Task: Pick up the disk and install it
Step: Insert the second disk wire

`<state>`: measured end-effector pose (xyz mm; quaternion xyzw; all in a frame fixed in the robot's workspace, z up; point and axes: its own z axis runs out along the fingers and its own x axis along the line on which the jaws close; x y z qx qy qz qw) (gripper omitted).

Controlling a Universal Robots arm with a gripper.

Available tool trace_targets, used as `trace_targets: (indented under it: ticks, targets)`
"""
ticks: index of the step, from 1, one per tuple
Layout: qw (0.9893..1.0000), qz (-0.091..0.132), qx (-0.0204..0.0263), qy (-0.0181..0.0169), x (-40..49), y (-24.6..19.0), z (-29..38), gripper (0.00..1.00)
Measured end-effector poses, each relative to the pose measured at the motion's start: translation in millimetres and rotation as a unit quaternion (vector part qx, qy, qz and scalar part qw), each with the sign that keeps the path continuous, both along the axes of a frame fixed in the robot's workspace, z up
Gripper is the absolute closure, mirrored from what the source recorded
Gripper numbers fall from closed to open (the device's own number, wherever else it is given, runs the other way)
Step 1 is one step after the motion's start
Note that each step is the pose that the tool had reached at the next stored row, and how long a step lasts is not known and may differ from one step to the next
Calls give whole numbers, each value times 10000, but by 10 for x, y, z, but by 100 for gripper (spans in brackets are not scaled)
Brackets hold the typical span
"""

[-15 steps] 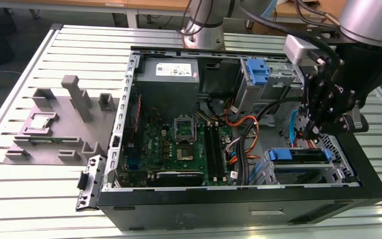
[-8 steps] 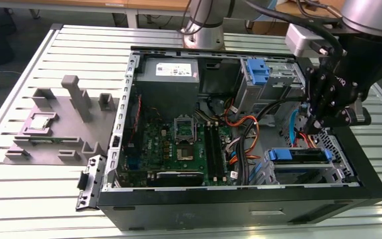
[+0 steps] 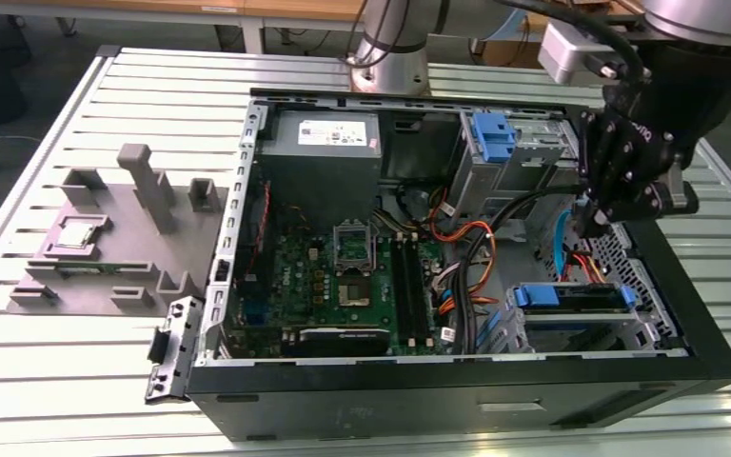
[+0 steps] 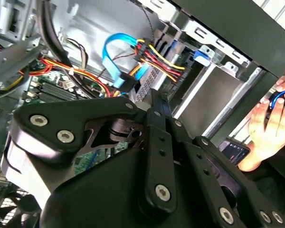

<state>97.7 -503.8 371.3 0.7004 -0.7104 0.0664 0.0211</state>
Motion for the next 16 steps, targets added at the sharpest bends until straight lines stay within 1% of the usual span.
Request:
trace_targets:
  ticks: [5,9,13,14,16]
  targets:
    - [10000,0,-19,0,0,92,38,90]
    - [10000,0,-27,0,0,181,48,90]
    - [10000,0,-41,0,0,282,54,90]
    - [10000,0,-46,0,0,300,55,90]
    - [10000,-1,-59,0,0,322,65,90]
